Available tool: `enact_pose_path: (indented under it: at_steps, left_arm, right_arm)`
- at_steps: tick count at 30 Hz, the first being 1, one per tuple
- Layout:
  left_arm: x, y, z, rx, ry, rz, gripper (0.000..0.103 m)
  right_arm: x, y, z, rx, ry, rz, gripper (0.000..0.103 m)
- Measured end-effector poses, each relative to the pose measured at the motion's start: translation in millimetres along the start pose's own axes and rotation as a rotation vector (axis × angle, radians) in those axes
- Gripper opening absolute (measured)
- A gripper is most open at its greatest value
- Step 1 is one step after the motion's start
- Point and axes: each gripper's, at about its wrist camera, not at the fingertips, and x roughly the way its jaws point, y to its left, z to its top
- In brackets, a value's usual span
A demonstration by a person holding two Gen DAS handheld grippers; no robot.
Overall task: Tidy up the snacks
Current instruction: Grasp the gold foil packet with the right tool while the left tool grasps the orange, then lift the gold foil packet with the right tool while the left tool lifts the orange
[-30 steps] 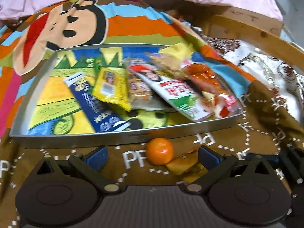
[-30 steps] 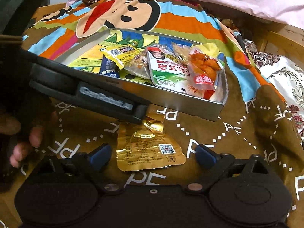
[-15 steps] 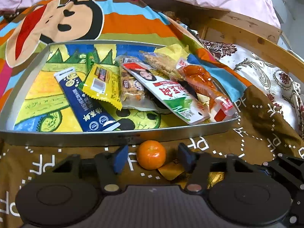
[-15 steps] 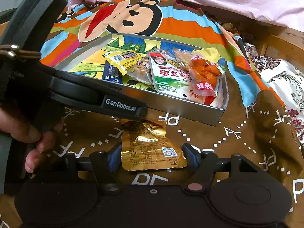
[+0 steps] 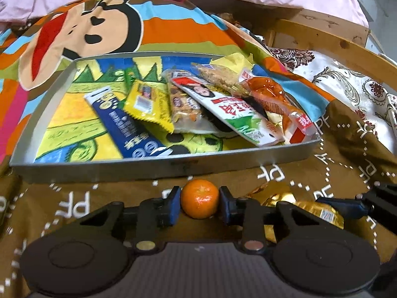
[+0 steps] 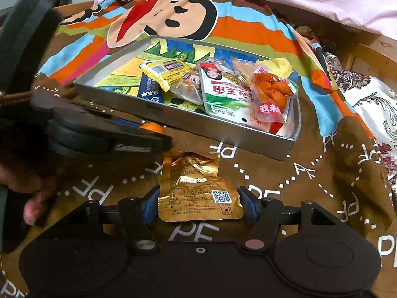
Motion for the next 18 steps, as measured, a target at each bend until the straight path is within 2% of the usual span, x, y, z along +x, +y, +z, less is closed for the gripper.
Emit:
enact_pose_path:
  at_steps: [3, 7, 12, 15, 17, 18]
  left_arm:
    - [-10, 6, -8, 0.010, -0.003, 0.001, 0.035]
    - [-18, 9, -12, 0.010, -0.013, -0.001, 0.035]
    - [-21, 9, -13, 0.001, -0.015, -0.002, 0.035]
    - [-24, 9, -14, 0.013, -0.012, 0.006, 0.035]
    - [-27, 8, -14, 0.018, -0.009, 0.016, 0.036]
    - [-28, 7, -14, 0.021, -0.009, 0.021, 0.036]
  right_arm:
    - [1, 1, -2, 0.000, -0.007, -0.002, 0.070]
    - [4, 2, -5, -0.006, -0.035, -0.014, 0.085]
    - [9, -4, -7, 0.027, -0.065, -0.004, 0.089]
    - [12, -1, -7, 0.015, -0.077, -0.011, 0.089]
    - [11, 1, -6, 0.004, -0.078, -0.006, 0.080]
    - [9, 3, -5, -0.005, -0.079, 0.001, 0.070]
